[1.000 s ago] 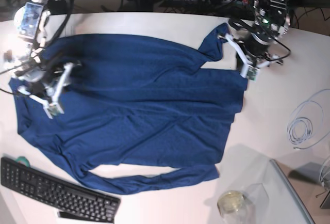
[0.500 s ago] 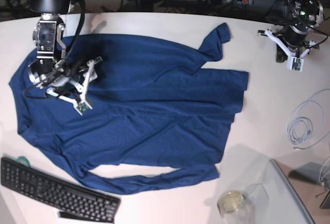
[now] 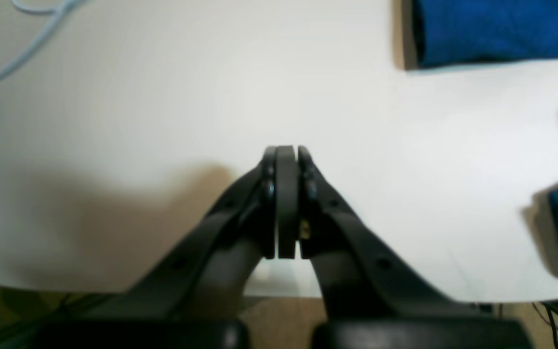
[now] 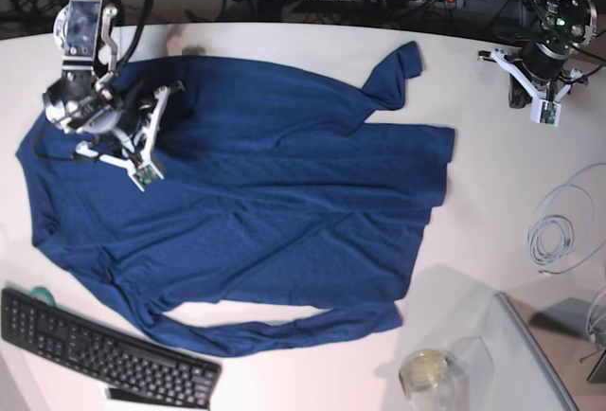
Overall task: Layout the t-shirt on the table in an organized manner, then fold the t-shirt properly
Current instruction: 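Grasp the shirt body with both grippers near its middle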
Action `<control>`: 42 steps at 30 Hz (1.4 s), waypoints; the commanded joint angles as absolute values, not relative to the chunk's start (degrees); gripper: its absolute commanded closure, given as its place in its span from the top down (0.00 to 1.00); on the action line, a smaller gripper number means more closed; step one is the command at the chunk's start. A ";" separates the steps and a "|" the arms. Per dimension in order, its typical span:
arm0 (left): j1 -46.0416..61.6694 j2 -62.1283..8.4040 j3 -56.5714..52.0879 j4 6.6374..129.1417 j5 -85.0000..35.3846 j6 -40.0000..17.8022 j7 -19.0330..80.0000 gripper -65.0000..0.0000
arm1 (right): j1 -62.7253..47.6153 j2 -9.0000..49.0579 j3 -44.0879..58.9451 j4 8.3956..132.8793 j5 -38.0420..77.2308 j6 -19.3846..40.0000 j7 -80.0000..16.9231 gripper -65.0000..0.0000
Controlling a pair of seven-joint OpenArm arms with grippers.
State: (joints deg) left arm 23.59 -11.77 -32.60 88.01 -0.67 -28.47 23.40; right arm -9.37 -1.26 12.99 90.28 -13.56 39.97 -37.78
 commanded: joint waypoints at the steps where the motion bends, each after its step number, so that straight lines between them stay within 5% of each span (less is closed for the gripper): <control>1: 22.90 -12.62 -32.84 88.22 -1.19 -28.09 22.29 0.00 | -9.98 -1.19 12.97 92.70 -13.05 40.00 -37.49 0.01; 11: 20.35 -10.86 -29.67 86.55 -0.84 -28.09 22.29 0.00 | -11.91 -2.24 12.79 93.93 -9.10 40.00 -39.34 0.03; 19: 16.04 -8.92 -23.60 86.46 -1.19 -27.74 22.29 0.00 | -11.21 -2.33 12.35 95.16 -9.10 40.00 -39.34 0.53; 25: 9.54 -8.13 -23.08 81.54 -0.66 -27.74 22.46 0.00 | -5.49 -2.15 9.71 88.31 -9.27 40.00 -39.25 0.56; 30: 5.05 -8.22 -23.08 72.84 -0.66 -27.74 22.20 0.00 | -2.33 -1.89 10.07 80.75 -13.67 40.00 -38.81 0.47; 34: 3.91 -8.31 -23.08 68.53 -0.57 -27.74 22.11 0.00 | -2.68 -1.89 9.98 81.27 -13.67 40.00 -38.81 0.04; 35: 3.47 -8.31 -23.08 67.91 -0.57 -27.74 22.11 0.00 | -2.86 -1.89 9.98 82.07 -13.67 40.00 -39.16 0.00; 42: 3.38 -8.31 -23.08 66.86 -0.57 -27.74 22.11 0.00 | -8.84 -2.51 9.54 92.09 -13.58 40.00 -40.04 0.00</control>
